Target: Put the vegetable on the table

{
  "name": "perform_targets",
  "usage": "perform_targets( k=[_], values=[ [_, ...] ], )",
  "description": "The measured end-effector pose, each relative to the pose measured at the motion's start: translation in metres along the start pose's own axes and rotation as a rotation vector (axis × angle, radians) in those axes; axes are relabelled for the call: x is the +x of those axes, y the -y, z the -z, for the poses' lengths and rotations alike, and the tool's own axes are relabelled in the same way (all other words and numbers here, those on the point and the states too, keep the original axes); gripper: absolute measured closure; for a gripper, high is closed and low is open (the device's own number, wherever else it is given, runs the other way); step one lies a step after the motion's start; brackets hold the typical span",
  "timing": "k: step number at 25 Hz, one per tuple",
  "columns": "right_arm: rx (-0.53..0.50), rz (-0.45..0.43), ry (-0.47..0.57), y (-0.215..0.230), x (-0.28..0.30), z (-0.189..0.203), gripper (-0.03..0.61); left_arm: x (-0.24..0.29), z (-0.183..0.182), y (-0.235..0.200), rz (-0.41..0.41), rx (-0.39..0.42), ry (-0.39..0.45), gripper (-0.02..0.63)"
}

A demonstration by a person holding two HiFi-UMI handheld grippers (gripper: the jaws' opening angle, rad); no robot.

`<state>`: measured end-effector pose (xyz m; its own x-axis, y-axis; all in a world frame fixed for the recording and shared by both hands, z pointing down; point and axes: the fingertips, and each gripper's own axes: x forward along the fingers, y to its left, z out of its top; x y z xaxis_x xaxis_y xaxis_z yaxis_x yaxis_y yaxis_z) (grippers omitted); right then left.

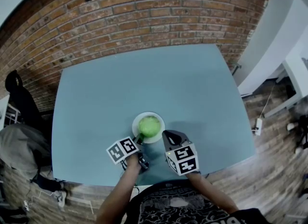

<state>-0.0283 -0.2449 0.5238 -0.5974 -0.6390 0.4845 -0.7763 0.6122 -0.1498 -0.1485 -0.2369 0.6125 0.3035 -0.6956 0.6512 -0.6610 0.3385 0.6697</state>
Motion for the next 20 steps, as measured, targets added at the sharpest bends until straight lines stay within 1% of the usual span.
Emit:
perform_targets(
  k=[4, 6, 9, 11, 16, 18, 20],
  values=[
    [-0.001, 0.002, 0.004, 0.0017, 0.0007, -0.0017, 0.569, 0.0009, -0.0019, 0.0005, -0.028, 0.044, -0.007, 0.542],
    [0.003, -0.002, 0.004, 0.0008, 0.0014, -0.0014, 0.569, 0.0013, -0.0019, 0.0003, -0.045, 0.081, -0.015, 0.538],
    [0.003, -0.006, 0.006, -0.0002, 0.0032, -0.0023, 0.569, 0.0016, -0.0007, 0.0016, -0.091, 0.19, -0.038, 0.531],
    [0.002, -0.006, 0.009, -0.0003, 0.0044, -0.0037, 0.569, 0.0015, 0.0004, 0.0032, -0.11, 0.245, -0.046, 0.525],
    [0.003, -0.008, 0.0, 0.0005, 0.0056, -0.0021, 0.569, 0.0013, 0.001, 0.0036, -0.134, 0.275, -0.054, 0.523],
    [0.002, -0.009, -0.001, 0.0012, 0.006, -0.0025, 0.569, 0.0017, -0.0014, 0.0026, -0.171, 0.309, -0.059, 0.52],
    [0.002, -0.01, 0.001, 0.0005, 0.0062, -0.0042, 0.569, 0.0001, -0.0062, -0.0001, -0.219, 0.361, -0.051, 0.518]
  ],
)
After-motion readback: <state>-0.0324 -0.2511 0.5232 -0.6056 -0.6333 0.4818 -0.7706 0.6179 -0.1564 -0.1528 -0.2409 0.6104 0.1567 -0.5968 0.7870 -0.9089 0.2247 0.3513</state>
